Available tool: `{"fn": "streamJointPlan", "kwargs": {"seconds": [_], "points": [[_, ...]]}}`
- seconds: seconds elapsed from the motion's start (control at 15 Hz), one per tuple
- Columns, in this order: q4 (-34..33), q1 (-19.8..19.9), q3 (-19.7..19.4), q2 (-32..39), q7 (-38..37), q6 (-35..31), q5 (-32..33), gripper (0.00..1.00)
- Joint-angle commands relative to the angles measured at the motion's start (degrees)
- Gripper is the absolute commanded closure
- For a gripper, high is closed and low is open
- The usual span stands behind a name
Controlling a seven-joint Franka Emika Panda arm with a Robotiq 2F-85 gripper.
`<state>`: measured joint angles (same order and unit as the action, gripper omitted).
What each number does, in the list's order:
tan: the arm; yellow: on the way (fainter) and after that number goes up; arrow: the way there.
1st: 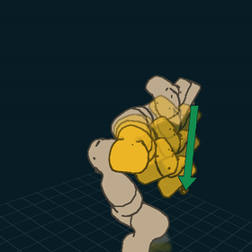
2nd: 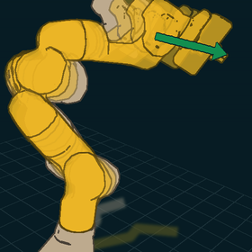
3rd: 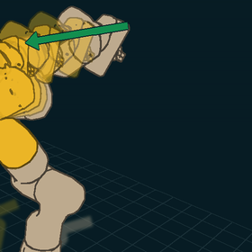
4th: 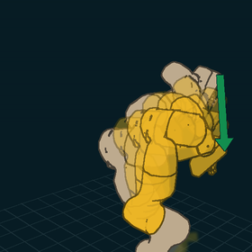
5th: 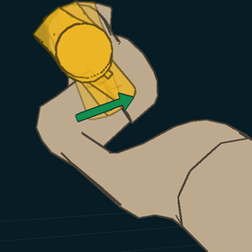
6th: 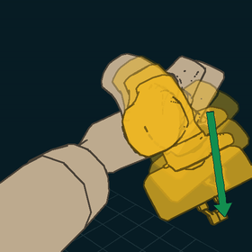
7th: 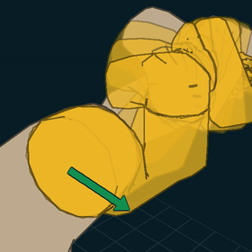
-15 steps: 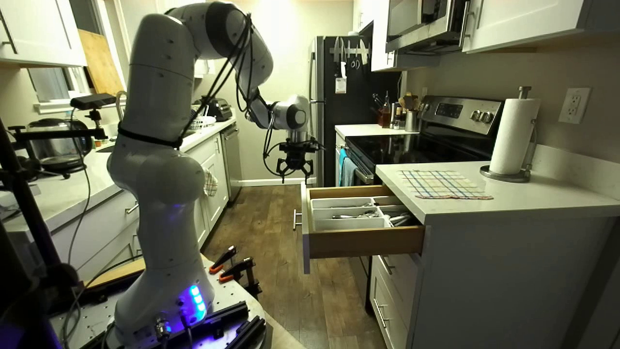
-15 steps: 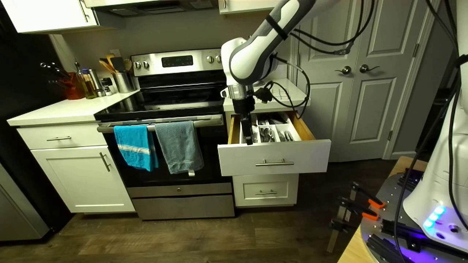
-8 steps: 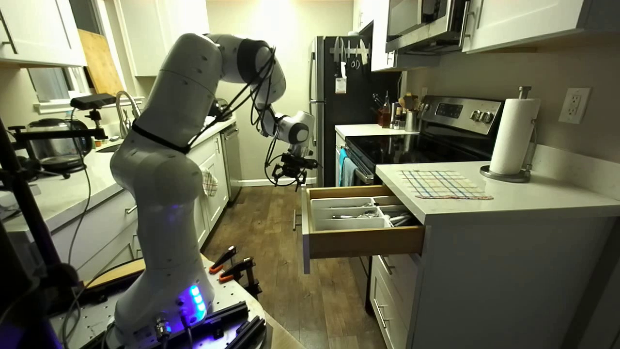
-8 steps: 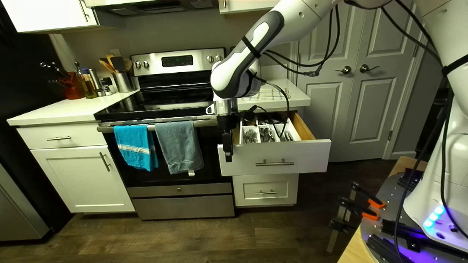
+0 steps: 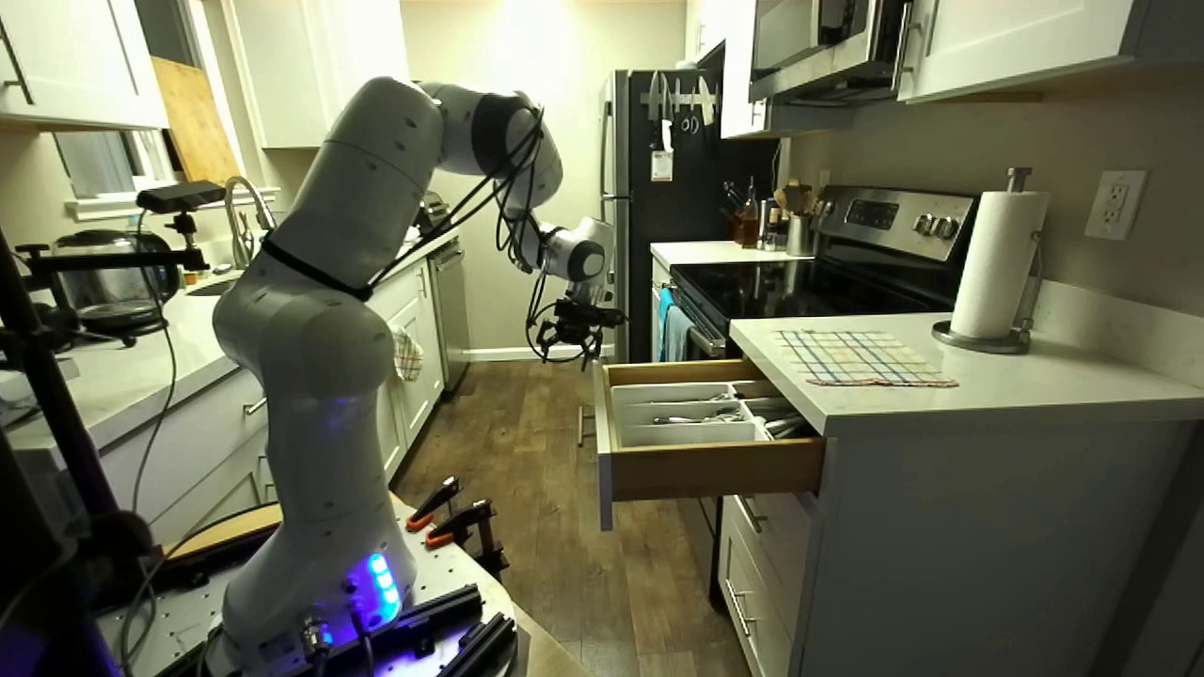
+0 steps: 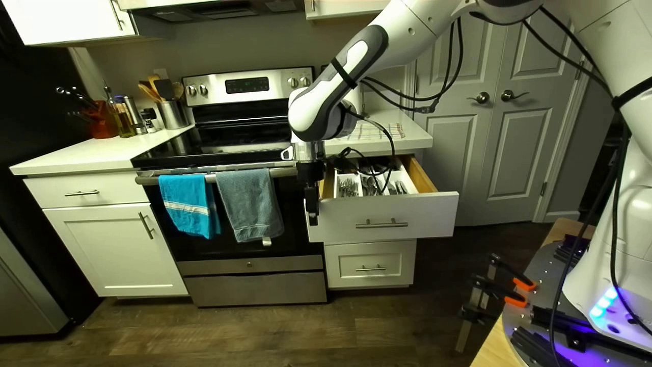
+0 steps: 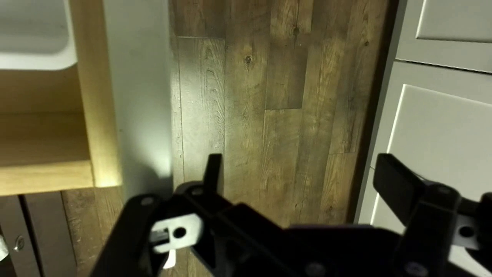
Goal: Push the top right drawer fully inwards
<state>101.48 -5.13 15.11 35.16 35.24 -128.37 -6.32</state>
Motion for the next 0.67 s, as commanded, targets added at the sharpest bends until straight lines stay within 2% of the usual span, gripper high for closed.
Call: {"fn": "streamJointPlan", "kwargs": {"seconds": [0.0, 0.2, 0.6], "points": [[-0.4, -2.4, -3.1, -1.1, -3.7, -1.4, 6.7, 0.00], [-1.1, -3.3, -4.8, -1.4, -6.9, -1.6, 11.4, 0.00], [-1.7, 0.3, -3.3, -0.7, -4.7, -2.4, 8.5, 0.00]]}}
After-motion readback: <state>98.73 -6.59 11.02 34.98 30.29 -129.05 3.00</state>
